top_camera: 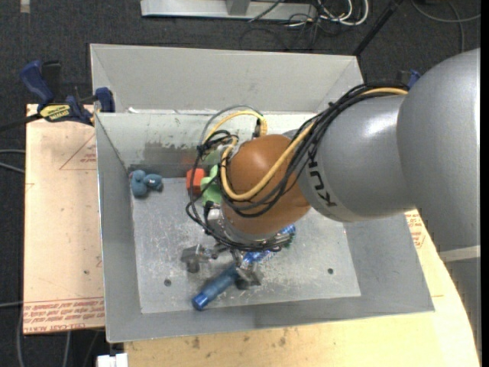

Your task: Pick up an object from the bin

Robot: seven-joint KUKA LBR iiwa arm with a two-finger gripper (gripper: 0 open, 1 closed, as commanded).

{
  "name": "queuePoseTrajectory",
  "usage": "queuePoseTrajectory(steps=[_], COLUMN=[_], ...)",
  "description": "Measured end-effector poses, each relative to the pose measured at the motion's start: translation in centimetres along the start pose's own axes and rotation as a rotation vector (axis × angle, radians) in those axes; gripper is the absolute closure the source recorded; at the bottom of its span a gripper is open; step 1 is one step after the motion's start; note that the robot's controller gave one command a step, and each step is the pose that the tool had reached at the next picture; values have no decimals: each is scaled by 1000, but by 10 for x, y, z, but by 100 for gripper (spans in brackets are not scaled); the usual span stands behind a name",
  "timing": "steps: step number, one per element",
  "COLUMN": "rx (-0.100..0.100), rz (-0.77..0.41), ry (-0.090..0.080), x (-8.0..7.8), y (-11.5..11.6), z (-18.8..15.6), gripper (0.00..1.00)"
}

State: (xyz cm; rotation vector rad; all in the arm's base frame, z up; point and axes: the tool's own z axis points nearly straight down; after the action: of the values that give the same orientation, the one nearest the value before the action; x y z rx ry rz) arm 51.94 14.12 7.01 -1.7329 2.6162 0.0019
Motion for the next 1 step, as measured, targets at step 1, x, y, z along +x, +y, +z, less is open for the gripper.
queuePoseTrajectory(steps=[1], rx=[-2], rz=[-1], ry=[1], x=[0], y=[1], z=[-1], gripper=[100])
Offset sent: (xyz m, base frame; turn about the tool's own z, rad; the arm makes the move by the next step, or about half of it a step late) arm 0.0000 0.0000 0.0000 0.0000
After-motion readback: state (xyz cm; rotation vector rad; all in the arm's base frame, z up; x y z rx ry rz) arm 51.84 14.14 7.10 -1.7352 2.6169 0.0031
